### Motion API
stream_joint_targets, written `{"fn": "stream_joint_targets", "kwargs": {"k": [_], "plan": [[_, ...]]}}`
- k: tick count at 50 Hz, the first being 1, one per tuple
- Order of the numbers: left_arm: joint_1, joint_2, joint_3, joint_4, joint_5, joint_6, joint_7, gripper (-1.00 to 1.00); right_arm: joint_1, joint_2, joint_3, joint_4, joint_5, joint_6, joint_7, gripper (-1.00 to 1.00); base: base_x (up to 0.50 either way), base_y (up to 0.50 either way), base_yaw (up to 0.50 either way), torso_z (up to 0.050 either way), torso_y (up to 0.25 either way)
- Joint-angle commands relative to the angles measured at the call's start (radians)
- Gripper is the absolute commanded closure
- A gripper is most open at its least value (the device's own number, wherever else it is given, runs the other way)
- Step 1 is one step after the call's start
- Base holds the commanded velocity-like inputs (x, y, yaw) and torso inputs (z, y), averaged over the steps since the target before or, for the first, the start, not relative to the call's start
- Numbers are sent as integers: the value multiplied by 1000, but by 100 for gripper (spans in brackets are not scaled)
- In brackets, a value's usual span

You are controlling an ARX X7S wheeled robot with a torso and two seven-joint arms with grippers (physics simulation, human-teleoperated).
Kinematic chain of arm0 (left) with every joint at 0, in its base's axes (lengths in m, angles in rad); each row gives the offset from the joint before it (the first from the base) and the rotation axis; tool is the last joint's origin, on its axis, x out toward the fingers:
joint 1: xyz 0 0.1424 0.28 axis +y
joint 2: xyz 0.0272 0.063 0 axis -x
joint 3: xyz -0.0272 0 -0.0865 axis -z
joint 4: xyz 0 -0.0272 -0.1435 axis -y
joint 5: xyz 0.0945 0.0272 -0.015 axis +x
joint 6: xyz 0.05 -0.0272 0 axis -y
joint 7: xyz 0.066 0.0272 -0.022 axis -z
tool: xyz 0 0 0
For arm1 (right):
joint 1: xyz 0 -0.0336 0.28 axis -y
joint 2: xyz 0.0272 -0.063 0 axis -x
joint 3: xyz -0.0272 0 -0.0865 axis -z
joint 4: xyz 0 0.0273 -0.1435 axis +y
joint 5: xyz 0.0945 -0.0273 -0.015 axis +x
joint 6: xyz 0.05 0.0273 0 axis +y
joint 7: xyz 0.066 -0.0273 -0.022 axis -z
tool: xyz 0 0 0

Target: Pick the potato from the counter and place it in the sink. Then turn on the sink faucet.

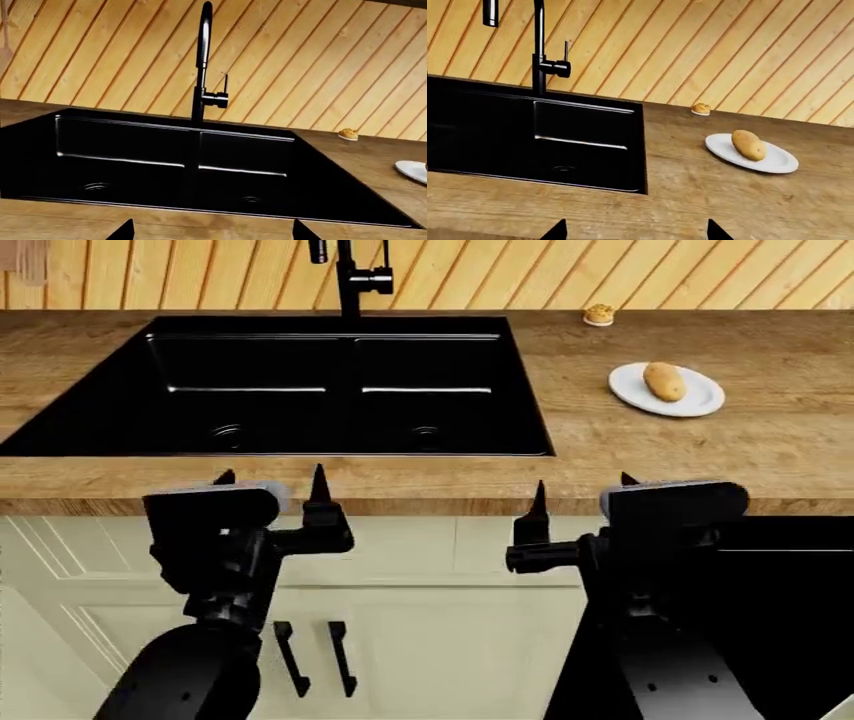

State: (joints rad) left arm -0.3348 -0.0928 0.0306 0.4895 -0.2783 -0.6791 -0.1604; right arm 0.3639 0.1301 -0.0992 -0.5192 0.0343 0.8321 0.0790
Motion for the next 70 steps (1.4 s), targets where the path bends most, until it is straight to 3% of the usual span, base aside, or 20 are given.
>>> {"fn": "stream_joint_targets", "kwargs": {"k": [1,14,23,35,37,43,46,58,70], "plan": [[-232,10,-7,47,-77,-276,-63,-100,237,16,5,-78,23,294,-18,-100,0,0,0,50,0],[-452,59,49,-245,-44,-216,-112,-100,424,35,44,67,57,338,-57,-100,0,0,0,50,0],[-493,56,122,-335,-66,-187,-93,-100,493,48,75,196,70,304,-72,-100,0,0,0,44,0],[-545,73,155,-447,-118,-154,-169,-100,501,59,109,276,93,256,-94,-100,45,-311,0,0,0],[-536,56,202,-442,-85,-83,-154,-100,502,63,102,288,87,247,-90,-100,119,-500,0,0,0],[-588,65,203,-555,-93,-45,-168,-100,512,67,90,302,94,246,-100,-100,196,-497,0,0,0],[-620,66,228,-653,-89,33,-128,-100,516,74,71,319,93,239,-108,-100,371,-393,0,0,0],[-720,75,271,-1028,-41,277,-172,-100,528,81,62,346,91,232,-102,-100,498,-72,0,0,0],[-763,72,312,-1163,-77,341,-170,-100,527,89,77,347,98,237,-96,-100,480,110,0,0,0]]}}
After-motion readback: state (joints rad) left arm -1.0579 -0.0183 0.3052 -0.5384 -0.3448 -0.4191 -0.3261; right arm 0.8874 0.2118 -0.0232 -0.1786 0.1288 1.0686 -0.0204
